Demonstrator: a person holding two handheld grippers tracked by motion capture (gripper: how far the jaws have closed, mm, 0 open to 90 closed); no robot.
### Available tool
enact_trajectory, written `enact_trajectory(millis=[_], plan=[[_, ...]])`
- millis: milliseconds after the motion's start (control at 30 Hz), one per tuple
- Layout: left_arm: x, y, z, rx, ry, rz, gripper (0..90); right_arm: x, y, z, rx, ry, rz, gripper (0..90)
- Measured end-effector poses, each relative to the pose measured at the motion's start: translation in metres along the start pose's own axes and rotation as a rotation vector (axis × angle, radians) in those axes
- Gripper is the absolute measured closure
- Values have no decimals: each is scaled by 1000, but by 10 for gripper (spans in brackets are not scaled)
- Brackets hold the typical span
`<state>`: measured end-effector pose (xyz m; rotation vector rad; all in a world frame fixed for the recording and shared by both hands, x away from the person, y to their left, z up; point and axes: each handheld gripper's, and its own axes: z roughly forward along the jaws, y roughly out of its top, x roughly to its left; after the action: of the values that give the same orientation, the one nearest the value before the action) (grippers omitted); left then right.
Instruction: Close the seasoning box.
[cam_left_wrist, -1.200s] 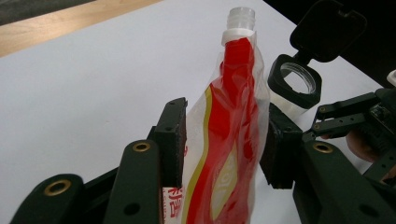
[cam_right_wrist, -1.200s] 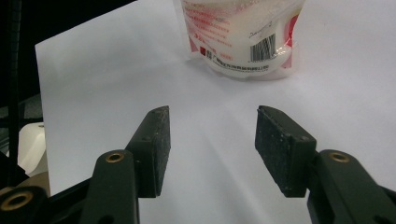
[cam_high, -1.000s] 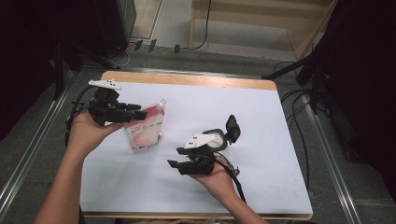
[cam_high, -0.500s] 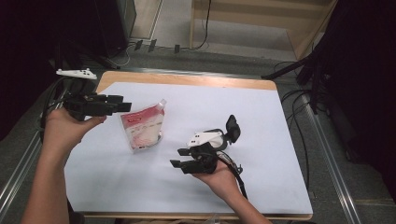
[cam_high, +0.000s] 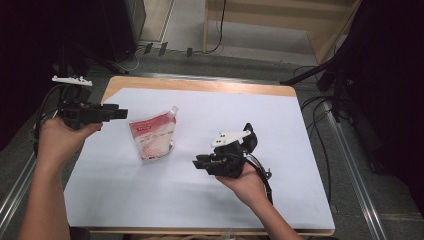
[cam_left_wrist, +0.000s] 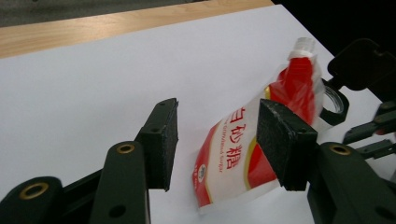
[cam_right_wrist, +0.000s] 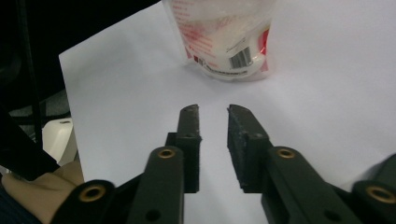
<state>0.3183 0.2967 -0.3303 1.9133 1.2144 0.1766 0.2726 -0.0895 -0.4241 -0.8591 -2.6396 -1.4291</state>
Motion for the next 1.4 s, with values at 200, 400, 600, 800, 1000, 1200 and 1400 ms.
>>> enact_trajectory(millis=[200,400,600,800,1000,1200,1400], plan=[[9,-4,10,6,0,1,488,-9,4,-15,-8,-9,23,887],[13,-8,22,13,13,4,485,-20,8,-33,-22,-46,28,900],[18,-15,31,23,47,-5,482,-31,14,-53,-50,-65,35,900],[22,-21,34,18,68,-24,479,-40,16,-68,-73,-92,32,900],[23,-24,35,19,66,-24,461,-48,17,-78,-74,-123,44,900],[23,-25,37,14,62,-14,452,-57,15,-89,-82,-157,69,900],[21,-25,41,33,48,-3,444,-64,14,-107,-109,-193,88,900]])
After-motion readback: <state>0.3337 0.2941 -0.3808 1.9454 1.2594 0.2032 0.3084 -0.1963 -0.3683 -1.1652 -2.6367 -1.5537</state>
